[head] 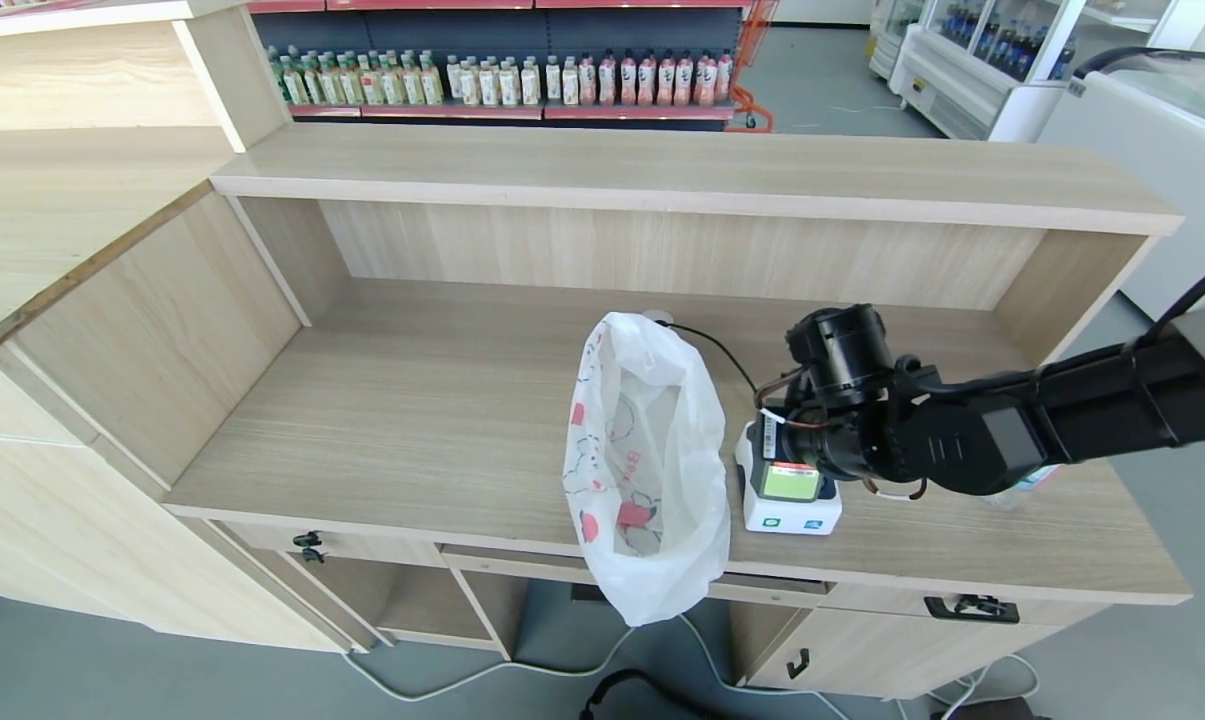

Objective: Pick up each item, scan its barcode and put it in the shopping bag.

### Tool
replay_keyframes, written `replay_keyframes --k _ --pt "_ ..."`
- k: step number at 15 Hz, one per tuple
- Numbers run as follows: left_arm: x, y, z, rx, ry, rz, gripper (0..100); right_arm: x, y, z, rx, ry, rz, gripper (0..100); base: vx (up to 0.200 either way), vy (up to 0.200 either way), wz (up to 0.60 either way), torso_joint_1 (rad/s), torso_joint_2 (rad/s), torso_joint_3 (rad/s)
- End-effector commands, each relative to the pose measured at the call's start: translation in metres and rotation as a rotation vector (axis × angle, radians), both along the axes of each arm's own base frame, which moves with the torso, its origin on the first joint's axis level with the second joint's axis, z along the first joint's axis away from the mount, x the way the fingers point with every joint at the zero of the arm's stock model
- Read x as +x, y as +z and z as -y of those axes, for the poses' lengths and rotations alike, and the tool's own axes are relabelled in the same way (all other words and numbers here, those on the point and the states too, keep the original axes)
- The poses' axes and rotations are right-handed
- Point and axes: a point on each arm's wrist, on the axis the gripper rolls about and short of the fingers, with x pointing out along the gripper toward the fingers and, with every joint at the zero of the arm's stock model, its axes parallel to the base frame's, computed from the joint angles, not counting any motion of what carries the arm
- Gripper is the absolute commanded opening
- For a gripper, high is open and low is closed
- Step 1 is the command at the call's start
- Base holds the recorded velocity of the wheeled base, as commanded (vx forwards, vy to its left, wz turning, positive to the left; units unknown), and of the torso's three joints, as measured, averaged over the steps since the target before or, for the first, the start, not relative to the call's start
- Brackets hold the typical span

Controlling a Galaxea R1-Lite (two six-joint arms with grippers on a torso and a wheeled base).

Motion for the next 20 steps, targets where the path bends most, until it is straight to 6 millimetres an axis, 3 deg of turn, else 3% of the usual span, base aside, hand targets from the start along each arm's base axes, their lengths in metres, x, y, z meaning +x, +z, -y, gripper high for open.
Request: replay_keyframes --k 1,5,12,17,20 --pt "0.0 0.0 0.0 0.0 -0.001 0.0 100 0.0 0.0 -0.001 0.0 0.004 -0.001 0 0.0 0.0 0.0 0.0 0.0 0.0" --pt "0.0 0.0 0.0 0.0 -0.001 0.0 100 -0.007 0.012 -0.005 0.013 0.021 0.027 0 0.0 0.0 0.0 0.0 0.0 0.0" --pt "0.0 0.0 0.0 0.0 -0.001 0.0 100 -0.026 0.072 -0.007 0.097 0.135 0.293 0 0.0 0.0 0.0 0.0 0.0 0.0" --pt "0.0 0.0 0.0 0.003 -0.001 0.0 100 -0.02 0.067 -0.019 0.072 0.278 0.456 0 0.0 0.16 0.0 0.0 0.0 0.003" --pt "0.0 0.0 0.0 0.0 -0.001 0.0 100 -0.01 0.042 -0.034 0.06 0.399 0.543 0 0.0 0.133 0.0 0.005 0.0 0.002"
